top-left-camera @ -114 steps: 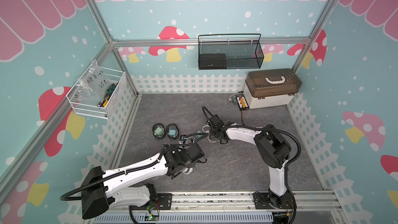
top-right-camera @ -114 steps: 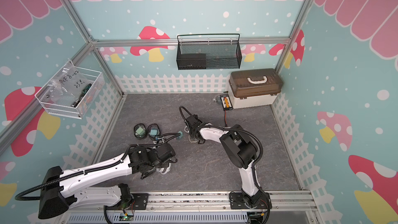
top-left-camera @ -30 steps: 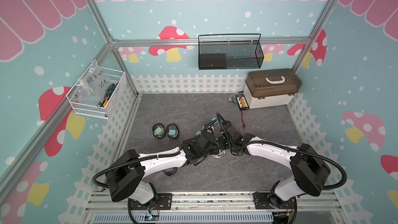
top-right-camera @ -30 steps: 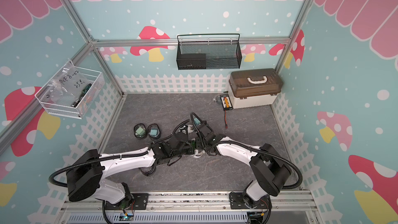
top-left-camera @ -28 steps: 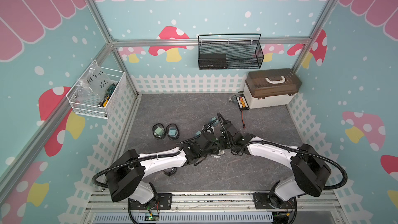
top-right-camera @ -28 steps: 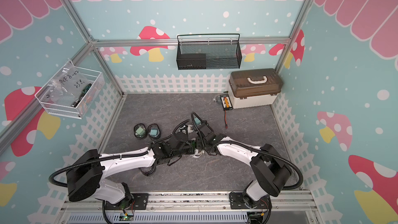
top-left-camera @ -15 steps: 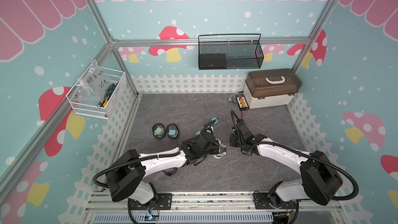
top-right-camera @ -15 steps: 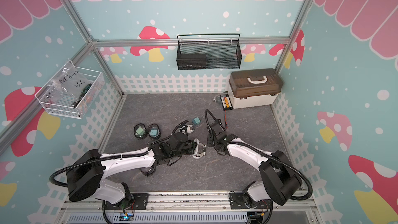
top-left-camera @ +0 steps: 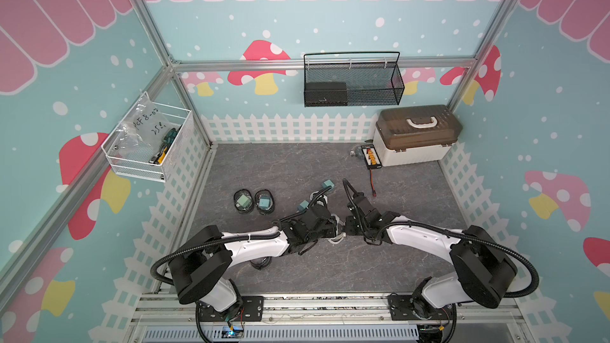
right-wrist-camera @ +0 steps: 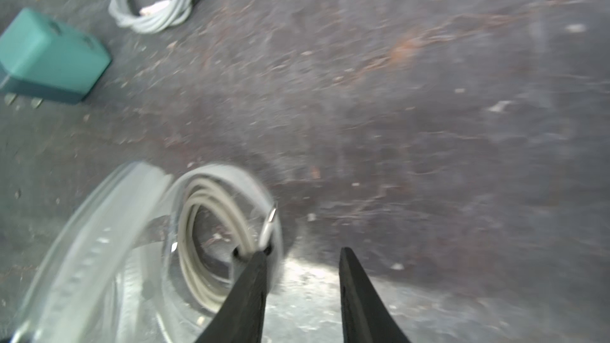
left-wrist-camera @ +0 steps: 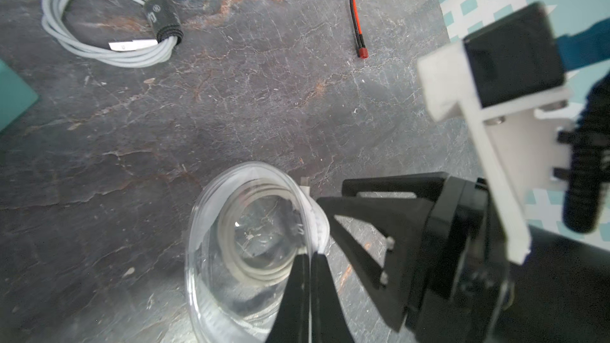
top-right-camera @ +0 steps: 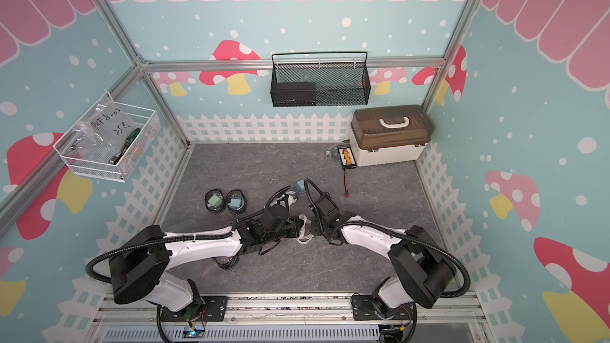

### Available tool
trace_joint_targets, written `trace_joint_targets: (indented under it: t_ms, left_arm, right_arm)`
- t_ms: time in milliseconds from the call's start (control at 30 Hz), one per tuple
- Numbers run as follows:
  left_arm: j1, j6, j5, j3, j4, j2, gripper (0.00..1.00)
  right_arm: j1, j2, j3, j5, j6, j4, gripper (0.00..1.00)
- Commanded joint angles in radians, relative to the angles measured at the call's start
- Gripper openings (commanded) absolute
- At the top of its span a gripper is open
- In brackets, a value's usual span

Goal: Pack away charging kits
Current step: Adjust the charging cable in the storage bag.

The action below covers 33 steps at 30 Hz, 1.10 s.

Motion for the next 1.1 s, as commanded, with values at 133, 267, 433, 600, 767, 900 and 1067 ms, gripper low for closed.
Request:
trace_joint_targets:
  t_ms: [133,267,433,600,767,900,1067]
  left_arm:
    - [0.004,-0.022,0.02,-0.022,0.059,0.004,0.0]
    - [0.004,-0.023,0.019,-0.032,0.068,-0.002,0.0]
    - [0.004,-0.031,0.0,-0.045,0.07,-0.01,0.0]
    - [0.004,-0.034,0.005,-0.047,0.083,-0.011,0.0]
    - [0.004,-0.038,0.019,-0.052,0.103,-0.004,0.0]
    - [0.004,-0.043,0.032,-0.06,0.127,0.001,0.0]
    - [0.002,-0.056,0.048,-0.082,0.168,0.007,0.0]
  right_arm:
    - [0.051,0.079,0.086,-0.007,0.035,0.008,0.31]
    - [0.052,0.073,0.087,0.016,0.035,-0.003,0.3]
    - [0.053,0.034,0.073,0.036,0.037,-0.021,0.13]
    - [0.054,0.047,0.056,-0.019,0.057,0.001,0.12]
    - [0.056,0.078,0.054,-0.042,0.078,0.024,0.19]
    - [0.057,0.126,0.078,-0.035,0.085,0.018,0.21]
    - [0.054,0.172,0.111,-0.048,0.114,0.029,0.08]
